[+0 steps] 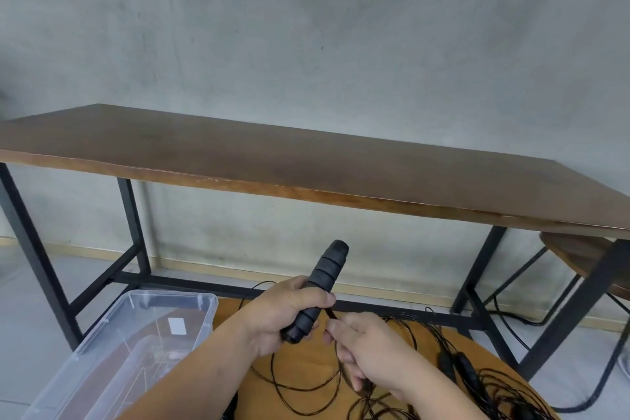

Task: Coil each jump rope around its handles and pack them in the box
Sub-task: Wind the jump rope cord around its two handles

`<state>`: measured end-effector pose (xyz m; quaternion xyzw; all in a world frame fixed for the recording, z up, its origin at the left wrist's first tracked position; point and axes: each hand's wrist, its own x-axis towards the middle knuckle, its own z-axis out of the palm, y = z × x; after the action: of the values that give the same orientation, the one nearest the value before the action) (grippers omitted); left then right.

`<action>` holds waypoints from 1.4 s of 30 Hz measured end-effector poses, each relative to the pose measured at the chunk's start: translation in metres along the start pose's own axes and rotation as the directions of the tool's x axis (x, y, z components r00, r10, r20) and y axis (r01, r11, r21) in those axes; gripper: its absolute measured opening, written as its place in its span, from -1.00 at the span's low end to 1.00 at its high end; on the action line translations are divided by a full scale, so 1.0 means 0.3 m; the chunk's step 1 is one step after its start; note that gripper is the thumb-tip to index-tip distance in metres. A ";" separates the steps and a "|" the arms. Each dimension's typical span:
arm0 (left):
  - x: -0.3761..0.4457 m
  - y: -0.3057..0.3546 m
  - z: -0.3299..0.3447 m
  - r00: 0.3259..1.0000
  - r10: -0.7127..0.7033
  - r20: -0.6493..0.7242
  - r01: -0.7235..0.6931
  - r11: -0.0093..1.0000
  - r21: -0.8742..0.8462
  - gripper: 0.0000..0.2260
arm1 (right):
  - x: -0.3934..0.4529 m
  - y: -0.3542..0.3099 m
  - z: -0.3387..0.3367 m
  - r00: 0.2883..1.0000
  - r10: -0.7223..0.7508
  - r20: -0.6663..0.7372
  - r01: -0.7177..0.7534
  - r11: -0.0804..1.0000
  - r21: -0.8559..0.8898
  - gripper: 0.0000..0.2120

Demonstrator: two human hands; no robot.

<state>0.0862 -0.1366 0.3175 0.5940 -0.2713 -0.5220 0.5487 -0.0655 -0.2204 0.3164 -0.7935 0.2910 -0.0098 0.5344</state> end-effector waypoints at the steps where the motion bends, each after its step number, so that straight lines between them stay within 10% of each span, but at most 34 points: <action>1: 0.003 0.004 -0.004 1.000 0.012 -0.023 -0.010 0.995 0.100 -0.47 | -0.007 -0.005 -0.021 1.000 0.017 0.005 -0.017 0.999 -0.051 -0.71; 8: 0.032 0.022 -0.043 0.993 0.112 -0.042 -0.082 0.893 0.443 -0.62 | -0.033 -0.108 -0.080 0.999 -0.027 0.035 0.043 0.803 -0.595 -0.69; 14: 0.057 0.020 -0.070 0.983 0.182 0.022 -0.140 0.665 0.734 -0.55 | -0.029 -0.177 -0.049 0.994 -0.077 0.077 0.109 0.667 -0.737 -0.66; 19: 0.047 0.009 -0.126 1.000 0.014 0.025 -0.018 0.985 0.170 -0.45 | -0.022 -0.147 -0.007 0.997 -0.027 0.072 0.073 0.643 -0.762 -0.63; 25: 0.045 -0.028 -0.089 0.972 -0.109 0.208 0.175 0.927 -0.332 -0.38 | 0.007 -0.081 0.073 0.997 -0.080 0.003 0.062 0.743 -0.666 -0.69; 37: 0.051 -0.062 -0.060 0.960 -0.162 0.227 0.232 0.916 -0.328 -0.36 | 0.020 0.012 0.127 0.999 -0.036 0.003 0.027 0.669 -0.743 -0.65; 42: 0.047 -0.020 -0.044 0.968 -0.137 0.212 0.202 0.924 -0.324 -0.58 | 0.017 0.018 0.070 0.996 0.064 0.060 -0.022 0.845 -0.534 -0.74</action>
<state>0.1010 -0.1428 0.3053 0.4593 -0.1734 -0.6601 0.5686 -0.0568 -0.2066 0.3013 -0.9036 0.2797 0.1133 0.3041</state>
